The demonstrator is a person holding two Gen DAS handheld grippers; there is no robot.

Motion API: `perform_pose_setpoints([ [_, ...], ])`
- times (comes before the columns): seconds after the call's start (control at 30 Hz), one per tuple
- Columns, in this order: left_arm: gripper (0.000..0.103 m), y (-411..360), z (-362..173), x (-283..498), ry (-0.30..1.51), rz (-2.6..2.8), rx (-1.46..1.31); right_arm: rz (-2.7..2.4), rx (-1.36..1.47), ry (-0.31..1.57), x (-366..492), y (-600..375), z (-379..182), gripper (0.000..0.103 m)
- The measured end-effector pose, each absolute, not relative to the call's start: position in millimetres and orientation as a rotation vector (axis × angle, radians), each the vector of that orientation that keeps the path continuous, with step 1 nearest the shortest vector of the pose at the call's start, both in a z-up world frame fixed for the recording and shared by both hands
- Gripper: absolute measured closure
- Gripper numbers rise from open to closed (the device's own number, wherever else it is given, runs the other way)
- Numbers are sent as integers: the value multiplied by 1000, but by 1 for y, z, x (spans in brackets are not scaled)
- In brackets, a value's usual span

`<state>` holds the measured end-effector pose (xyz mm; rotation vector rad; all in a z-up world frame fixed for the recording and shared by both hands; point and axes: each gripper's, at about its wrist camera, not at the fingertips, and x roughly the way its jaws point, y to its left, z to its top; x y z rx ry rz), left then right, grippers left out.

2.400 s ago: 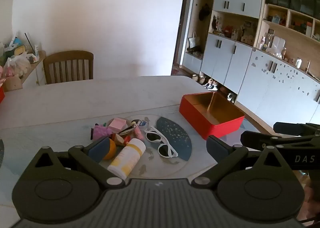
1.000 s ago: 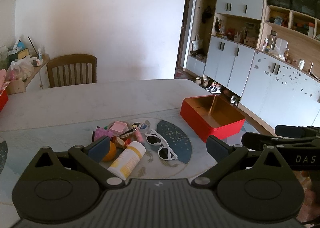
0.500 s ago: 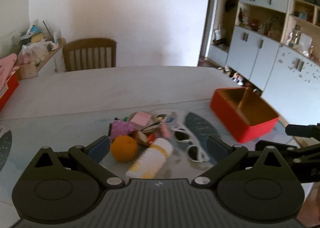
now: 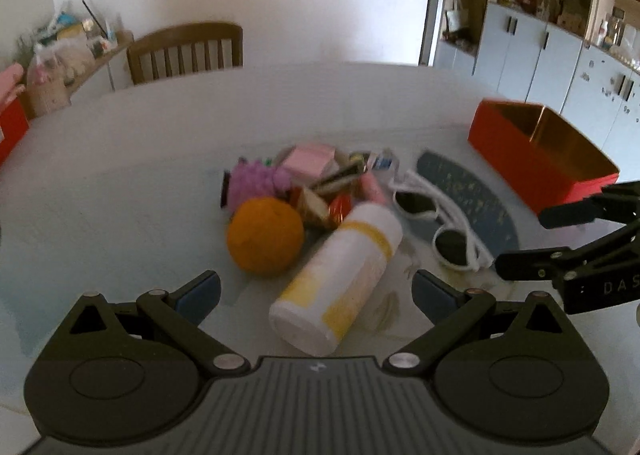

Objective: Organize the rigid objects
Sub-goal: 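Grasp the white-and-yellow bottle with the left tool while the right tool grasps the white sunglasses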

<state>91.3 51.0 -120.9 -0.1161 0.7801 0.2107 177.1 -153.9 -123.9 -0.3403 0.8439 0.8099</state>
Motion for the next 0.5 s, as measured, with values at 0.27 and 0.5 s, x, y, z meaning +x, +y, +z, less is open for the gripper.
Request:
perform_pose_setpoints([
  [0.27, 14, 53, -146, 110, 845, 181, -113, 892, -408, 843, 195, -134, -139, 36],
  [0.5, 24, 53, -152, 123, 869, 164, -98, 931, -443, 816, 208, -123, -147, 41],
])
